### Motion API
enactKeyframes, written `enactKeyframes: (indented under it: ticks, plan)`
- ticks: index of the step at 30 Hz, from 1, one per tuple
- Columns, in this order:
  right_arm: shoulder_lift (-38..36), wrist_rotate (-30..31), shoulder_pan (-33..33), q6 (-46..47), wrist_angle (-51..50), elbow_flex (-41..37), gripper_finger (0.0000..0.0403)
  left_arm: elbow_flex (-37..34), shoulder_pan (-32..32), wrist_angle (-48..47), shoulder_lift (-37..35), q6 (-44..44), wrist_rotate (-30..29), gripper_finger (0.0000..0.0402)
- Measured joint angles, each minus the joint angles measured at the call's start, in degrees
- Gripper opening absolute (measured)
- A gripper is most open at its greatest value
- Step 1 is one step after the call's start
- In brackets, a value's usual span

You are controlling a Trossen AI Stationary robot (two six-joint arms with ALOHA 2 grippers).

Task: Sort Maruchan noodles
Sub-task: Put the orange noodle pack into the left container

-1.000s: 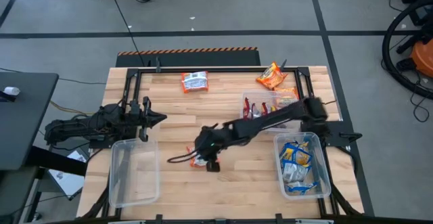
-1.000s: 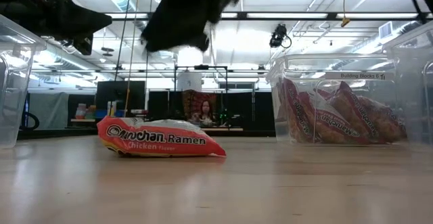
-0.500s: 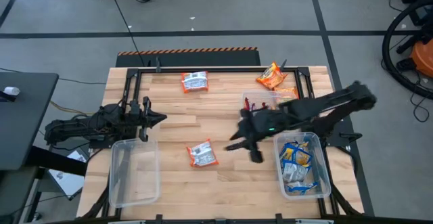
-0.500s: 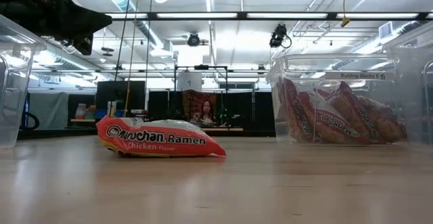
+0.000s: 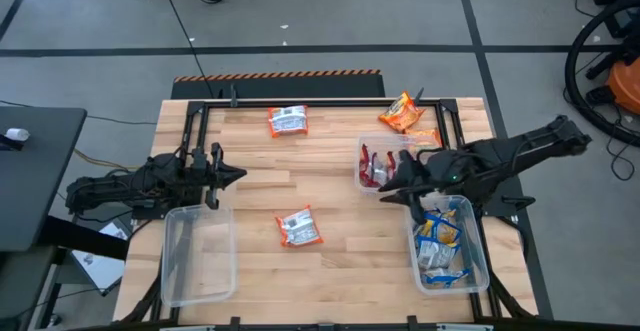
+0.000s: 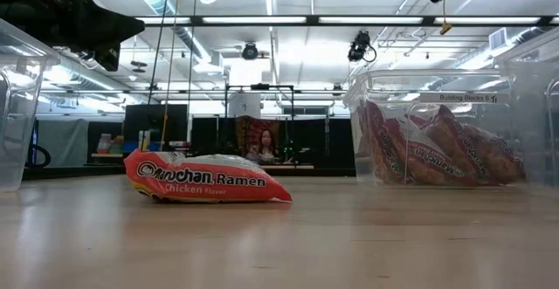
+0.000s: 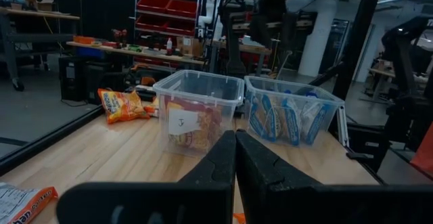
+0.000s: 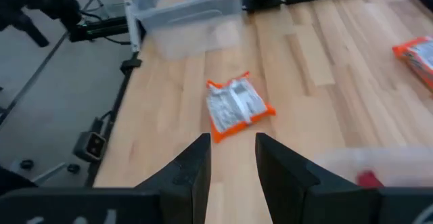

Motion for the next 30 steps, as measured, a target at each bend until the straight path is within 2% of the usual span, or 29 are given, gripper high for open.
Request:
enactKeyframes:
  ticks: [4, 8, 11, 17, 23, 30]
  plan:
    - [-1.93, -1.55, -0.16, -0.22, 0.23, -3.16, 0.0122, 0.00, 0.00, -0.01, -0.02, 0.00, 0.00, 0.0014]
    - [-1.56, -5.66, 0.10, 0.01, 2.23, -7.01, 0.0122, 0.00, 0.00, 0.00, -0.02, 0.00, 0.00, 0.0014]
    - [-1.45, -6.89, 0.97, 0.67, 8.98, -10.31, 0.0122, 0.00, 0.00, 0.00, 0.00, 0.00, 0.00, 0.0014]
    - [-3.29, -5.55, 2.87, 0.61, 24.73, -14.71, 0.0122, 0.00, 0.00, -0.01, 0.00, 0.00, 0.00, 0.0014]
    - [-5.59, -5.48, 2.74, -2.92, 27.54, -14.81, 0.0122, 0.00, 0.00, -0.01, 0.00, 0.00, -0.01, 0.0014]
    - [-7.51, -5.94, -1.84, -6.63, 29.30, -17.88, 0.0107, 0.00, -0.01, 0.00, -0.02, 0.00, -0.01, 0.0014]
